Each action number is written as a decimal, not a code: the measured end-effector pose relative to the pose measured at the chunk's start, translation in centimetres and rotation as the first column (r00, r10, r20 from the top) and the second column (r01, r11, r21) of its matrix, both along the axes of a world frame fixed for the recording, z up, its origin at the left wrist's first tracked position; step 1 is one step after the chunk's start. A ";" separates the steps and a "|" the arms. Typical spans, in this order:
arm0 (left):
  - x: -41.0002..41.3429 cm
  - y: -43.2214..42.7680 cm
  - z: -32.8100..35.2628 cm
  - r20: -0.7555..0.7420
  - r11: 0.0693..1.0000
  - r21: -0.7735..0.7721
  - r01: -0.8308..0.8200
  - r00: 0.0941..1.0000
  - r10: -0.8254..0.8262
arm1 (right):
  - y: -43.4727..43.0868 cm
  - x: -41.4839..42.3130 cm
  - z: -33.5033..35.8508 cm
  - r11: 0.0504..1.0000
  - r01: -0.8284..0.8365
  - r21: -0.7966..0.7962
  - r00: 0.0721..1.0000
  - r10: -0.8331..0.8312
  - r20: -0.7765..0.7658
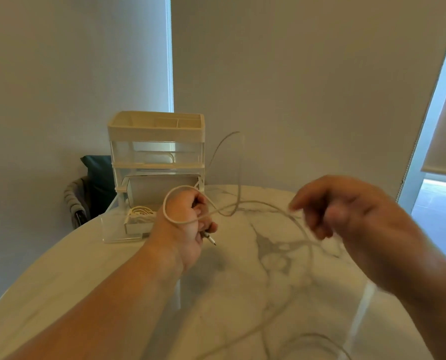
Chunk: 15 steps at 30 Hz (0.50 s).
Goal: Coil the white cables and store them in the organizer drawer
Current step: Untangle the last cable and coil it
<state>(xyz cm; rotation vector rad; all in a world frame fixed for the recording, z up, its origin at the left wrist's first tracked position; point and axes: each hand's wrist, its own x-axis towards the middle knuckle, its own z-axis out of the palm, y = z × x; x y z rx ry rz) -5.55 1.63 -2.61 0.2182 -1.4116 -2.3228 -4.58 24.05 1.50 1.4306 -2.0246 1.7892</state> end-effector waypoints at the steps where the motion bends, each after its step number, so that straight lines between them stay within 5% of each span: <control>1: 0.0 0.1 -0.1 0.007 1.000 -0.021 0.002 1.000 -0.002 | -1.0 0.7 -0.1 0.962 0.040 0.269 0.996 -0.015 -0.092; 3: -0.2 0.1 -0.3 0.040 0.999 -0.042 -0.001 0.999 0.002 | -3.1 1.4 -1.1 0.635 0.129 0.762 0.991 -0.063 -0.115; 4: -0.3 0.0 -0.4 0.063 0.999 -0.047 -0.010 0.998 0.012 | -3.5 1.6 -1.7 0.516 0.179 0.838 0.981 -0.035 -0.189; 5: -0.3 0.0 -0.4 0.081 0.999 -0.047 -0.022 0.996 0.026 | -3.6 2.1 -1.9 0.490 0.222 0.843 0.969 -0.013 -0.248; 7: -0.3 0.0 -0.3 0.083 0.998 -0.042 -0.046 0.995 0.049 | -2.8 2.5 -2.1 0.656 0.233 0.718 0.960 -0.036 -0.278; 9: -0.1 -0.1 -0.2 0.059 0.997 -0.072 -0.037 0.997 0.041 | -1.5 0.9 -2.2 0.800 0.290 0.526 0.957 -0.230 -0.178; 12: 0.2 -0.7 -0.1 0.050 0.995 -0.092 -0.032 0.998 0.037 | 0.3 -4.8 -3.6 0.685 0.518 0.511 0.827 -0.554 -0.096; 15: 0.1 -1.5 0.0 0.031 0.997 -0.044 -0.057 0.998 0.059 | 2.6 -8.9 -5.8 0.513 0.566 0.645 0.736 -0.667 -0.116</control>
